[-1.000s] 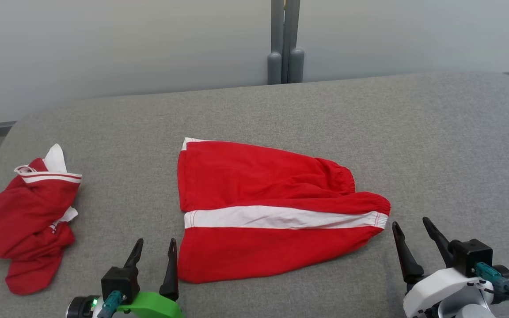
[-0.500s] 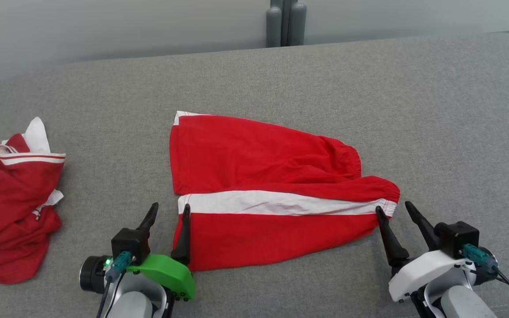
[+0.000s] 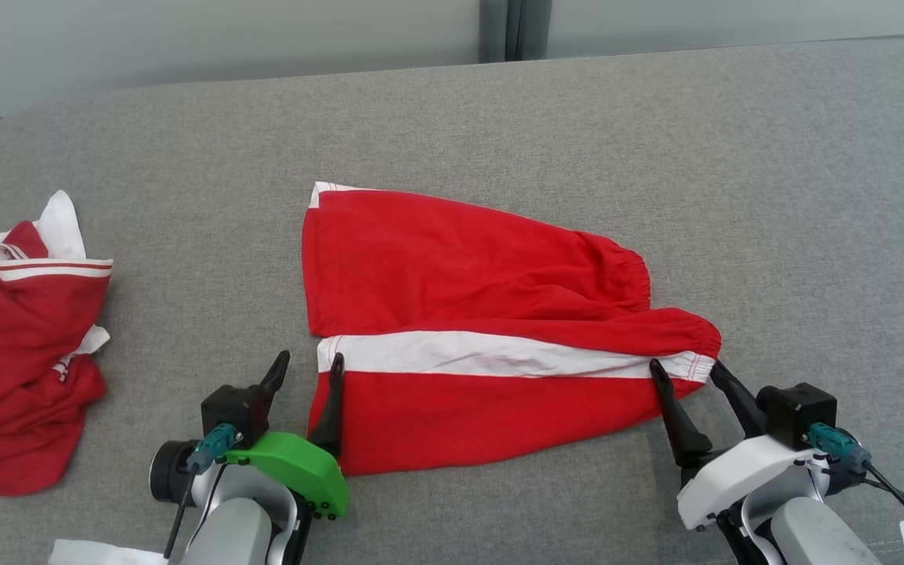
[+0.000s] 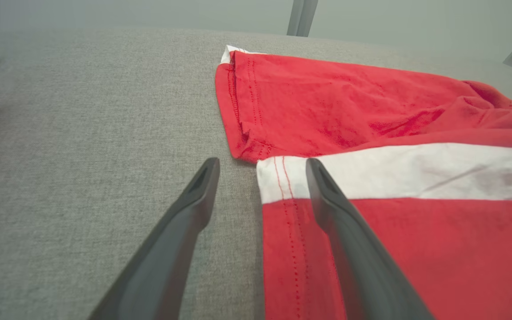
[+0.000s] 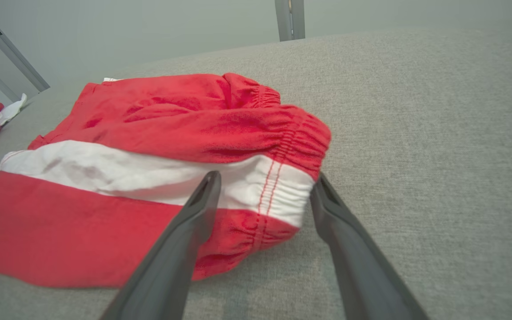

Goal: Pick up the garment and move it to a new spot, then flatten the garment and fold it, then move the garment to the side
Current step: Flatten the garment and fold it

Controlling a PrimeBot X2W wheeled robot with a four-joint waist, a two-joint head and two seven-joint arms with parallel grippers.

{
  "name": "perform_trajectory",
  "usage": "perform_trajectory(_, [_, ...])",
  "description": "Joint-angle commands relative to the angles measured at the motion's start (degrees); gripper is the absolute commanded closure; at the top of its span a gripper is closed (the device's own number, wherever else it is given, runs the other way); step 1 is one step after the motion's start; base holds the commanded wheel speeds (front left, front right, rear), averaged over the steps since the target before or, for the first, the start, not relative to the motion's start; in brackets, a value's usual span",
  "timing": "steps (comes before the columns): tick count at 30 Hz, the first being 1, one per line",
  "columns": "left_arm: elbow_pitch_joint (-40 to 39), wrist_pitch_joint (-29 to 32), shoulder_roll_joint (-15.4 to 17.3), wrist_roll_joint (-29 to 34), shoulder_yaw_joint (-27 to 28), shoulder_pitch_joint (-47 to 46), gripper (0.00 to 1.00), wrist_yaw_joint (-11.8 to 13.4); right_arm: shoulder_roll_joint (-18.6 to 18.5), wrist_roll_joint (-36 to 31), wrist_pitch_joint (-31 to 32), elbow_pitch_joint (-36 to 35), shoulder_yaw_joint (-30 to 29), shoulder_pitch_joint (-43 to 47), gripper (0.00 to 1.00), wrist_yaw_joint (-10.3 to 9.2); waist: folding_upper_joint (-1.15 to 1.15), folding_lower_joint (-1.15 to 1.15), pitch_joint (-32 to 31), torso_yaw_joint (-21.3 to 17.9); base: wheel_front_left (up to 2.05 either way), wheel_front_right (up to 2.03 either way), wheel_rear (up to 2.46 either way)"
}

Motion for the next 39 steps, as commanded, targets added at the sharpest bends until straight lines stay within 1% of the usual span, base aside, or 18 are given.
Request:
perform_trajectory(1, [1.63,-0.05,0.19,-0.69,-0.06,-1.09,0.00,-0.50,-0.19,0.23,-0.16,-0.06,0.26,-0.36,0.00,-0.02,0.00,0.00,0.13,-0.19,0.00,0.00,0.00])
perform_trajectory(10, [7.05,-0.05,0.19,-4.74,-1.83,-4.06,0.00,-2.41,-0.73,1.25,-0.16,-0.48,1.54,-1.00,0.00,-0.02,0.00,0.00,0.65,-0.87,0.00,0.00,0.00])
perform_trajectory(18, [8.67,-0.05,0.18,-8.02,-3.89,-4.96,0.00,-2.91,-0.97,1.94,-0.16,-0.82,2.21,-0.98,0.00,-0.02,0.00,0.00,0.75,-1.13,0.00,0.00,0.00])
perform_trajectory(22, [8.71,-0.05,0.18,-9.99,-5.72,-5.42,0.00,-2.98,-1.07,2.21,-0.16,-0.87,2.61,-1.00,0.00,-0.02,0.00,0.00,0.75,-1.20,0.00,0.00,0.00])
perform_trajectory(26, [7.71,-0.05,0.20,-10.58,-7.00,-5.63,0.00,-2.99,-1.16,2.31,-0.16,-0.94,2.79,-1.08,0.00,-0.02,0.00,0.00,0.89,-1.19,0.00,0.00,0.00])
perform_trajectory(28, [6.88,-0.05,0.34,-10.44,-7.12,-5.68,0.06,-2.99,-1.14,2.32,-0.16,-0.92,2.82,-1.06,0.00,-0.02,0.00,0.00,0.96,-1.16,0.00,0.00,0.00])
perform_trajectory(30, [5.90,-0.05,0.55,-9.94,-6.88,-5.08,0.05,-3.00,-1.13,2.40,-0.16,-0.86,2.81,-1.10,0.00,-0.02,0.00,0.00,0.99,-1.08,0.00,0.00,0.00])
perform_trajectory(32, [5.76,-0.05,0.60,-9.84,-6.92,-4.78,0.07,-3.00,-1.06,2.43,-0.16,-0.80,2.85,-1.20,0.00,-0.02,0.00,0.00,0.98,-1.05,0.00,0.00,0.00])
perform_trajectory(33, [5.72,-0.05,0.61,-9.91,-7.00,-4.65,0.11,-3.00,-0.92,2.37,-0.16,-0.80,2.85,-1.20,0.00,-0.02,0.00,0.00,0.94,-1.03,0.00,0.00,0.00])
perform_trajectory(34, [5.71,-0.05,0.62,-9.97,-7.12,-4.55,0.18,-3.00,-0.84,2.30,-0.16,-0.84,2.85,-1.18,0.00,-0.02,0.00,0.00,0.95,-1.00,0.00,0.00,0.00])
perform_trajectory(35, [5.75,-0.05,0.63,-10.02,-7.20,-4.51,0.30,-3.00,-0.80,2.25,-0.16,-0.92,2.85,-1.15,0.00,-0.02,0.00,0.00,0.96,-0.98,0.00,0.00,0.00])
perform_trajectory(36, [5.78,-0.05,0.65,-10.08,-7.19,-4.51,0.49,-3.00,-0.78,2.21,-0.16,-0.98,2.89,-1.14,0.00,-0.02,0.00,0.00,0.96,-0.97,0.00,0.00,0.00])
perform_trajectory(37, [5.77,-0.05,0.65,-10.13,-7.18,-4.53,0.59,-3.00,-0.74,2.24,-0.16,-1.00,2.99,-1.17,0.00,-0.02,0.00,0.00,0.97,-0.96,0.00,0.00,0.00])
perform_trajectory(38, [5.75,-0.05,0.65,-10.19,-7.16,-4.55,0.79,-3.01,-0.76,2.31,-0.16,-1.02,3.11,-1.23,0.00,-0.02,0.00,0.00,0.99,-0.97,0.00,0.00,0.00])
perform_trajectory(39, [5.68,-0.05,0.63,-10.19,-7.33,-4.60,0.96,-3.01,-0.82,2.45,-0.16,-1.03,3.24,-1.31,0.00,-0.02,0.00,0.00,1.00,-0.98,0.00,0.00,0.00])
